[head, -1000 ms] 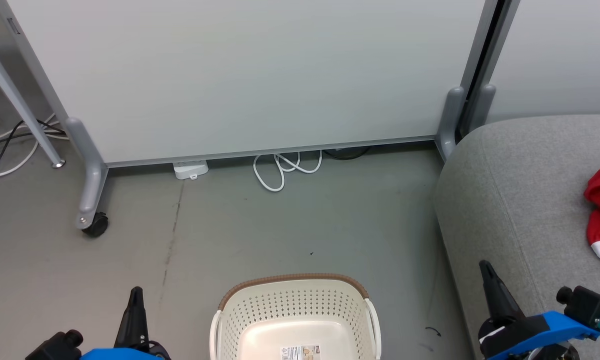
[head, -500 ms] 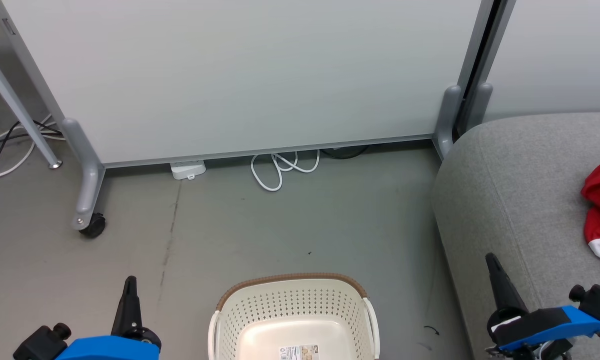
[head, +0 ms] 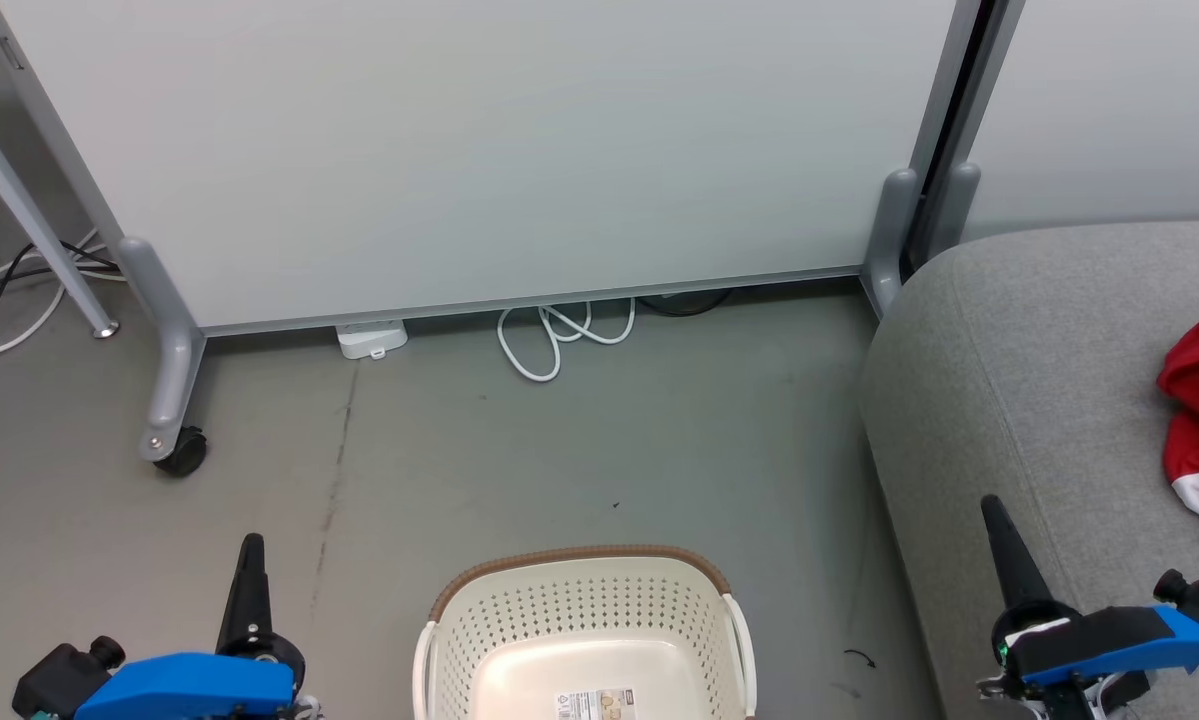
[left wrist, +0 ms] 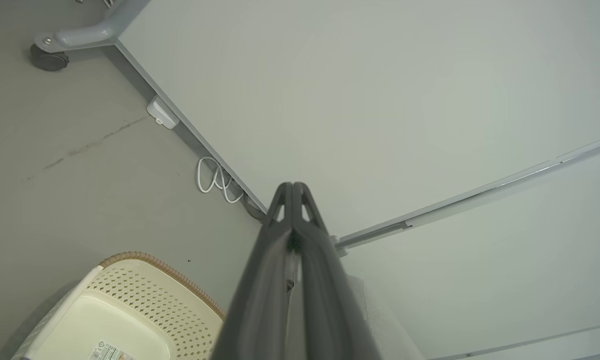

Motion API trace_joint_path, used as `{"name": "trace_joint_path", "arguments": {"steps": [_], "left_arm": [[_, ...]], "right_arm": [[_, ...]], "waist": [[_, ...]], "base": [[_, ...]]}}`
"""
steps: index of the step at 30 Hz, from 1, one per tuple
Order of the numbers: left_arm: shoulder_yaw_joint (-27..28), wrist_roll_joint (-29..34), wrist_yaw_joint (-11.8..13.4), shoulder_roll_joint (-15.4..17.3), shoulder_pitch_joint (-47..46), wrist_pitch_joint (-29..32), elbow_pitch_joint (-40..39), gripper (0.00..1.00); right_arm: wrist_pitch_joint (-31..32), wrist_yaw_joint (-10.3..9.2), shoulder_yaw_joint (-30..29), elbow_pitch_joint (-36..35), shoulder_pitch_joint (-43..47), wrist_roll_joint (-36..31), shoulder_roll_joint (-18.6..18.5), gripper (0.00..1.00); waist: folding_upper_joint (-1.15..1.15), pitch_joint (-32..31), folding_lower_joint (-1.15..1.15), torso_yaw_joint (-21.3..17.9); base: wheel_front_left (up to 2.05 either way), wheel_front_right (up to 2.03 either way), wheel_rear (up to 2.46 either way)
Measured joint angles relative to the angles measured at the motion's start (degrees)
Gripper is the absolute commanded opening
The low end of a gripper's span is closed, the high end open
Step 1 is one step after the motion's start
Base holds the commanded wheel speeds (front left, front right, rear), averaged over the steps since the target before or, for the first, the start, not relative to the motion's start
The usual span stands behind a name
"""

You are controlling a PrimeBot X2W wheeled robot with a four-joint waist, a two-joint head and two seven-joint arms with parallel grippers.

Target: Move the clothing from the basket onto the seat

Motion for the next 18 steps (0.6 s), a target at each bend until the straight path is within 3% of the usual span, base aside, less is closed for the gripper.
{"name": "trace_joint_path", "arguments": {"steps": [18], "left_arm": [[1.13,-9.72,0.00,-0.18,-1.79,2.68,-0.54,0.00]], "right_arm": [[1.74,0.00,-1.02,-0.38,-0.83,10.39,0.07,0.00]], "waist": [[0.00,0.13,0.00,-0.42]], "base": [[0.00,0.00,0.00]]}}
